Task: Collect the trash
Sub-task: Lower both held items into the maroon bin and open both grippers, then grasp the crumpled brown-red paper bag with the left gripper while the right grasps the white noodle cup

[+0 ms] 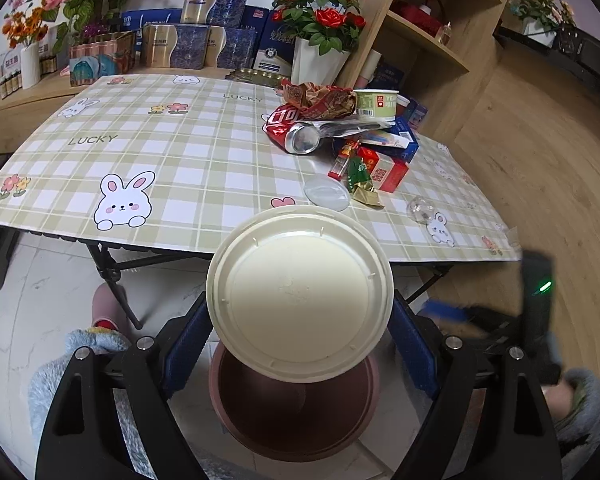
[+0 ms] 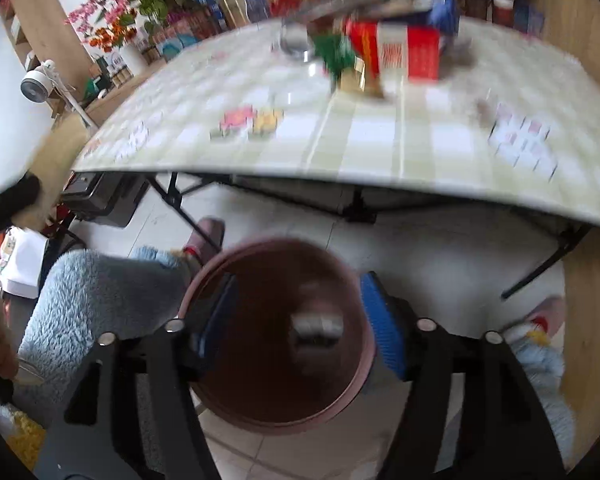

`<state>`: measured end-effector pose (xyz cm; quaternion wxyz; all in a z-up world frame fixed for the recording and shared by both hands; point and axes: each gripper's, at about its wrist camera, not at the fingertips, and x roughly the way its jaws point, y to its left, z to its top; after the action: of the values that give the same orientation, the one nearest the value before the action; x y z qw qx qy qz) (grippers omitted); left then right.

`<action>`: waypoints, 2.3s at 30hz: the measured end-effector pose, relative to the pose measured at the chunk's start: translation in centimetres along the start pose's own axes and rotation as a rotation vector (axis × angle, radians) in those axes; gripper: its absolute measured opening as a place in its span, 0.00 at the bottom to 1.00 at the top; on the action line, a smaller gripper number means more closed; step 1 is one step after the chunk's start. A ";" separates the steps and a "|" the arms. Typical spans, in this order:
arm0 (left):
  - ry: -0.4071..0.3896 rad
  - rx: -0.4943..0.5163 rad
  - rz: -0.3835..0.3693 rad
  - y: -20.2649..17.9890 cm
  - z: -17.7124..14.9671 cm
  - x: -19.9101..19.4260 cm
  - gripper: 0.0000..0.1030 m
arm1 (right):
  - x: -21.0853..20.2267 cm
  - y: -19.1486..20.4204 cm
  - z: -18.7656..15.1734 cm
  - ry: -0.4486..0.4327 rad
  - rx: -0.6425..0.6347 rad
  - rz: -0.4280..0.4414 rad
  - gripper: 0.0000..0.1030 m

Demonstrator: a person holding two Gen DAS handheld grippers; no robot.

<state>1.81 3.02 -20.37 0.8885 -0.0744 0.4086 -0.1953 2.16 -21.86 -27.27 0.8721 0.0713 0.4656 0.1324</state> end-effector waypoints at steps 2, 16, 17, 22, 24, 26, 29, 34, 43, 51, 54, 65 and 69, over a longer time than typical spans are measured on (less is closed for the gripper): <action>0.006 0.023 0.009 0.0 0.1 0.4 0.81 | -1.3 -0.1 0.9 -0.048 -0.018 -0.040 0.76; 0.237 0.110 -0.011 -0.3 -3.5 7.7 0.81 | -5.9 -0.8 3.1 -0.286 -0.016 -0.207 0.94; 0.268 0.110 -0.008 -0.1 -4.0 8.4 0.81 | -5.8 -0.8 3.0 -0.287 -0.016 -0.213 0.94; 0.333 0.093 0.007 0.4 -4.6 10.2 0.82 | -5.4 -0.8 2.4 -0.276 -0.002 -0.218 0.94; 0.355 0.078 0.020 0.7 -4.8 10.7 0.83 | -5.1 -1.3 2.4 -0.260 0.032 -0.208 0.94; 0.371 0.052 0.033 1.2 -5.0 11.0 0.83 | -4.9 -1.6 2.2 -0.251 0.063 -0.203 0.94; 0.352 0.025 0.042 1.8 -5.0 10.5 0.85 | -4.9 -2.1 2.0 -0.247 0.086 -0.201 0.94; 0.313 -0.041 0.058 3.1 -4.5 9.9 0.86 | -5.1 -2.2 2.0 -0.243 0.095 -0.202 0.94; 0.150 -0.104 0.090 3.9 -3.0 6.8 0.86 | -5.3 -2.8 2.3 -0.247 0.108 -0.208 0.94; 0.064 -0.092 0.095 3.7 -0.2 5.2 0.86 | -6.4 -4.5 4.1 -0.271 0.116 -0.222 0.94; 0.041 -0.065 0.099 3.5 1.5 5.0 0.86 | -6.9 -5.1 4.9 -0.281 0.119 -0.225 0.94; -0.002 0.113 0.046 -0.3 11.7 9.2 0.86 | -6.8 -7.2 8.3 -0.313 0.099 -0.196 0.95; -0.022 0.227 0.039 -2.5 16.0 12.8 0.86 | -6.1 -8.9 9.7 -0.311 0.131 -0.137 0.95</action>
<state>20.73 -4.90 -18.05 0.8992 0.0323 0.3755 -0.2221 8.45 -32.20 -19.29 0.9341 0.1158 0.3364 0.0292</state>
